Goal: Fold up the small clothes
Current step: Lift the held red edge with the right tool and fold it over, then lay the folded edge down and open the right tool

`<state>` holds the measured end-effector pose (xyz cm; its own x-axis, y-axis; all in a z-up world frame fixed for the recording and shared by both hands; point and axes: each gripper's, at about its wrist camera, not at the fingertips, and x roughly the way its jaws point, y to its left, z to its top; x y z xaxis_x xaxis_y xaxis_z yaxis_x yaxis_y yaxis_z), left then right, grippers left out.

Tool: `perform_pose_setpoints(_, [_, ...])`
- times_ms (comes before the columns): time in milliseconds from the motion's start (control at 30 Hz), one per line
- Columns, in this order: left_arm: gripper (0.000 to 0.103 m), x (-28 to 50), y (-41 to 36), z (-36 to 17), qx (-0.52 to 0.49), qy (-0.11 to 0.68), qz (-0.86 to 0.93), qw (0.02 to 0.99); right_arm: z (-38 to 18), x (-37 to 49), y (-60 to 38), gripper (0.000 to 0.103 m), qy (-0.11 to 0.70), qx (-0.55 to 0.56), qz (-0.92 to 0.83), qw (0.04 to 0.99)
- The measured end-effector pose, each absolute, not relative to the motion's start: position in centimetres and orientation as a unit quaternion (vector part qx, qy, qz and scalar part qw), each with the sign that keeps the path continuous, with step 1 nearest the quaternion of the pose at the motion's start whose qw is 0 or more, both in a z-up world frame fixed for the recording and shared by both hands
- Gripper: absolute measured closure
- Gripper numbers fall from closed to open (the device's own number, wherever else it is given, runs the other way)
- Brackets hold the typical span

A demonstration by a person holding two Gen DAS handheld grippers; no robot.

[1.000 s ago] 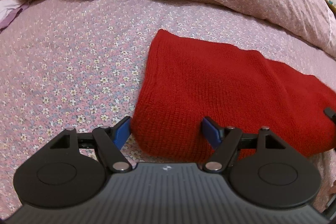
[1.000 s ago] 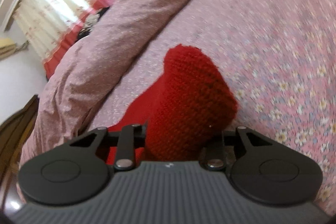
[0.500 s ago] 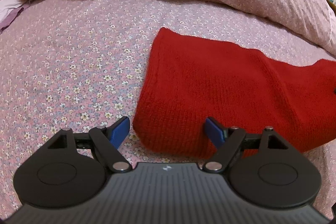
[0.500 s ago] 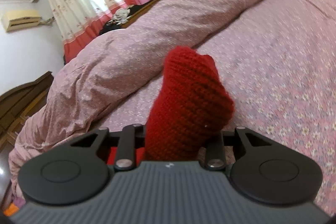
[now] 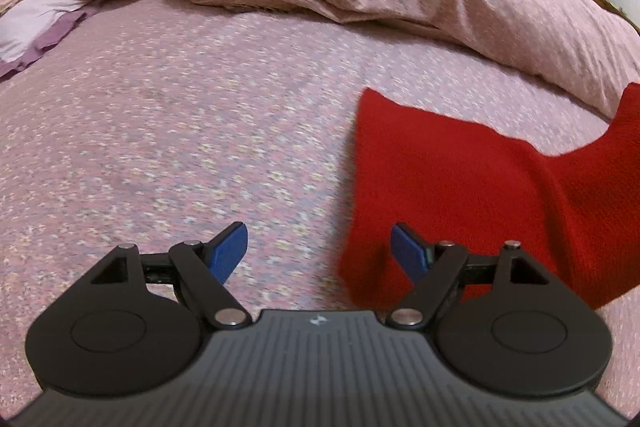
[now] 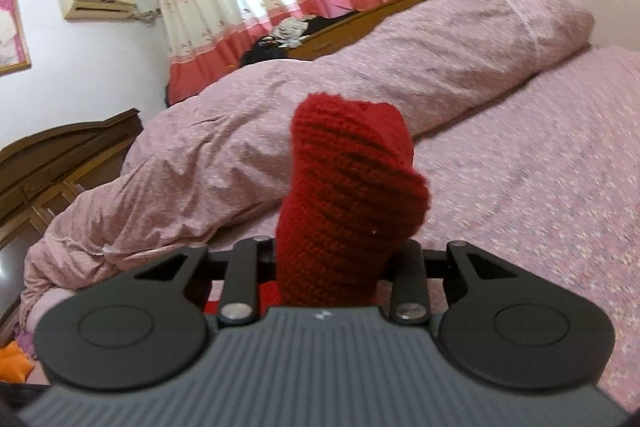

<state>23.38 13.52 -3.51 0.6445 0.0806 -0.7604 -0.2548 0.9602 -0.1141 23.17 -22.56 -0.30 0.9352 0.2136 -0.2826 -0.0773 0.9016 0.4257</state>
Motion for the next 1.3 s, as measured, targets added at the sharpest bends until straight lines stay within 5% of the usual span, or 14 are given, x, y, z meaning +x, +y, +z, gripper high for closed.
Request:
perform_pose_setpoints(400, [0.021,23.4,16.3,-2.5,-0.115,0.405,0.1,0.902,1.2,25.3,-14.4,0.07,0.169,0.145,0.134,0.966])
perform_pose_setpoints(833, [0.021,23.7,18.6,-3.1,-0.115,0.409,0.114,0.898,-3.2,24.9,-3.9,0.07,0.204,0.001,0.205,0.957])
perform_pose_setpoints(1000, [0.021,23.5,19.0,-3.4,-0.12,0.411,0.116,0.896,-4.3,23.7,-1.6,0.059,0.207,-0.086,0.231,0.947])
perform_pose_setpoints(1133, [0.021,23.4,19.1,-2.7,-0.123,0.403,0.116,0.899,-4.2,23.3,-2.7,0.044,0.218,-0.047,0.258,0.94])
perform_pose_setpoints(1300, [0.021,23.2,18.6,-1.5,-0.129,0.392,0.104,0.905,-3.9,22.4,-4.1,0.039,0.222,0.006,0.28,0.934])
